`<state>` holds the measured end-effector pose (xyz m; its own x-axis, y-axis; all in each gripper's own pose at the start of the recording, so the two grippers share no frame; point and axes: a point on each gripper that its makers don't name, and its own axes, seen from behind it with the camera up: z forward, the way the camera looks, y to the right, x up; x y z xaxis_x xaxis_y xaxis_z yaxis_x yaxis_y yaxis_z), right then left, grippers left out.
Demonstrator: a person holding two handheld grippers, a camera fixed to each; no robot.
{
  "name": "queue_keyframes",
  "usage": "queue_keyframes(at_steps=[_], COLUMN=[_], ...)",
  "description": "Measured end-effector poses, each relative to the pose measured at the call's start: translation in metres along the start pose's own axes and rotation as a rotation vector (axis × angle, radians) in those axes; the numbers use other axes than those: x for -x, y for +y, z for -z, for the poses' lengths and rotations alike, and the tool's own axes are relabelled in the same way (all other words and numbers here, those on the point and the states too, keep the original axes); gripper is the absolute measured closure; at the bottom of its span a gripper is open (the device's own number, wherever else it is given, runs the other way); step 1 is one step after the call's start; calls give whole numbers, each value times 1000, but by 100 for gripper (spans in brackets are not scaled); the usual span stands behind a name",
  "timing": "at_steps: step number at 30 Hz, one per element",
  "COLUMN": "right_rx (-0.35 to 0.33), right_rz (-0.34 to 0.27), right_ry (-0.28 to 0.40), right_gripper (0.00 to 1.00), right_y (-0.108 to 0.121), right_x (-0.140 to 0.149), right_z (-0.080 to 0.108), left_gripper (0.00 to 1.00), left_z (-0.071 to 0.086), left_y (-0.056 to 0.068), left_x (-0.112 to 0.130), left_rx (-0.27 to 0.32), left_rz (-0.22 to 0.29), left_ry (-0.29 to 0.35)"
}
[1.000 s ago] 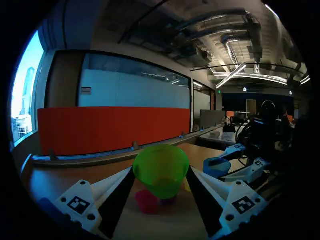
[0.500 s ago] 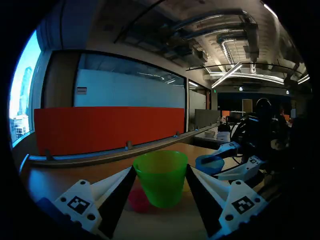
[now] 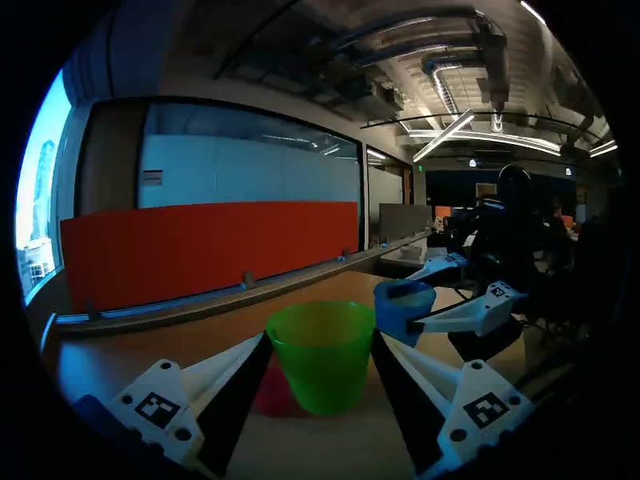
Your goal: Pour water
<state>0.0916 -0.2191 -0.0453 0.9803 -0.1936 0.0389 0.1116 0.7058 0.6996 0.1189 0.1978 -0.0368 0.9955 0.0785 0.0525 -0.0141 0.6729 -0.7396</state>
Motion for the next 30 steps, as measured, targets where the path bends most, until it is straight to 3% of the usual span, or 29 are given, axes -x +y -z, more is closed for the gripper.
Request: queue_keyframes(at_steps=[9,30], right_rx=[-26,-134], right_rz=[77,351], right_ry=[-9,-32], right_gripper=[10,10], right_y=[12,14], right_x=[-11,-29], right_z=[0,-16], left_gripper=[13,13], left_z=[1,-1], left_y=[4,21], left_x=[8,18], left_rx=[23,84], left_rz=[13,0], left_ry=[-21,-42])
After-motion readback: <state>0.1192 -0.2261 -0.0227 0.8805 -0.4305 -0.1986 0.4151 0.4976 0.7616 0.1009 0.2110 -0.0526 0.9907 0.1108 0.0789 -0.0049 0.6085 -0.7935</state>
